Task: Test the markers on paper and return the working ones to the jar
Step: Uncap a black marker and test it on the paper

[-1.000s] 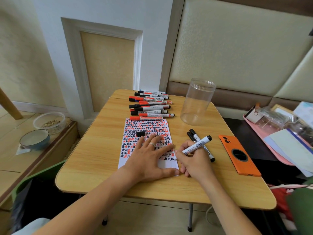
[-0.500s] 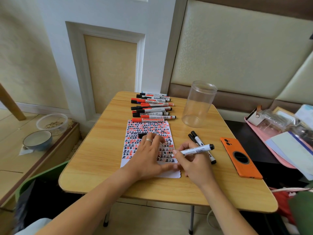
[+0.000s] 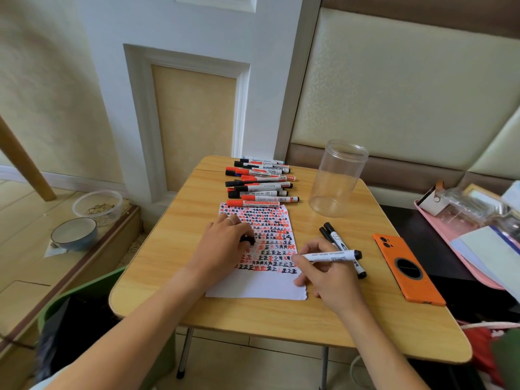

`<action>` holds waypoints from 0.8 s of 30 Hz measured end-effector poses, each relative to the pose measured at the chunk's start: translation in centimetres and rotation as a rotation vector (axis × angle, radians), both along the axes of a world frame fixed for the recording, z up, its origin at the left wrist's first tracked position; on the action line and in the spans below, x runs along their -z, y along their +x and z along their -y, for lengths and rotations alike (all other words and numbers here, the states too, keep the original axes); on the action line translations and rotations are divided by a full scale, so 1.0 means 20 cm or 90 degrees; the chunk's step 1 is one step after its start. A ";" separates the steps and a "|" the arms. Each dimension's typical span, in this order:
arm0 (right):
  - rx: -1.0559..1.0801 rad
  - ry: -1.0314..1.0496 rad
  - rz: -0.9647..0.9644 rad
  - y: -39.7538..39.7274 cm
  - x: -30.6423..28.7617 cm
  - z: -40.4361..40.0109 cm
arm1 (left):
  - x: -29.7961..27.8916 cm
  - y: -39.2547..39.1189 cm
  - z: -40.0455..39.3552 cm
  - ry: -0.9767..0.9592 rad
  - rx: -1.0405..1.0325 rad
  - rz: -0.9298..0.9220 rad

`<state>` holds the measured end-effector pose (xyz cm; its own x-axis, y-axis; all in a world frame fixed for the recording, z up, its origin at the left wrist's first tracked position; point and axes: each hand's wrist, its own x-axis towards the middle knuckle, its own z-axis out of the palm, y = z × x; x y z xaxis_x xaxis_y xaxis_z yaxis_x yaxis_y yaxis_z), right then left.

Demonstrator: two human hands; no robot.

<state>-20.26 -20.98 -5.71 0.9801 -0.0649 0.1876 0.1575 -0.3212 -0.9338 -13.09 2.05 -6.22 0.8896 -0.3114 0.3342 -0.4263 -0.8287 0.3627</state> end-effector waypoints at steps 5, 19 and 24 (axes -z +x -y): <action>-0.044 0.015 0.070 0.00 -0.01 0.01 | 0.00 -0.06 0.04 -0.118 0.115 -0.049; -0.116 0.075 0.079 0.01 0.03 0.02 | -0.02 -0.14 0.14 -0.192 0.236 -0.008; -0.121 0.072 0.085 0.01 0.01 0.03 | -0.04 -0.15 0.14 -0.265 0.297 -0.089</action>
<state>-20.00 -21.63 -6.01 0.9436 0.0895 0.3189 0.3299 -0.1685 -0.9289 -16.03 -0.70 -5.50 0.7354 -0.5464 0.4008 -0.6337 -0.3451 0.6923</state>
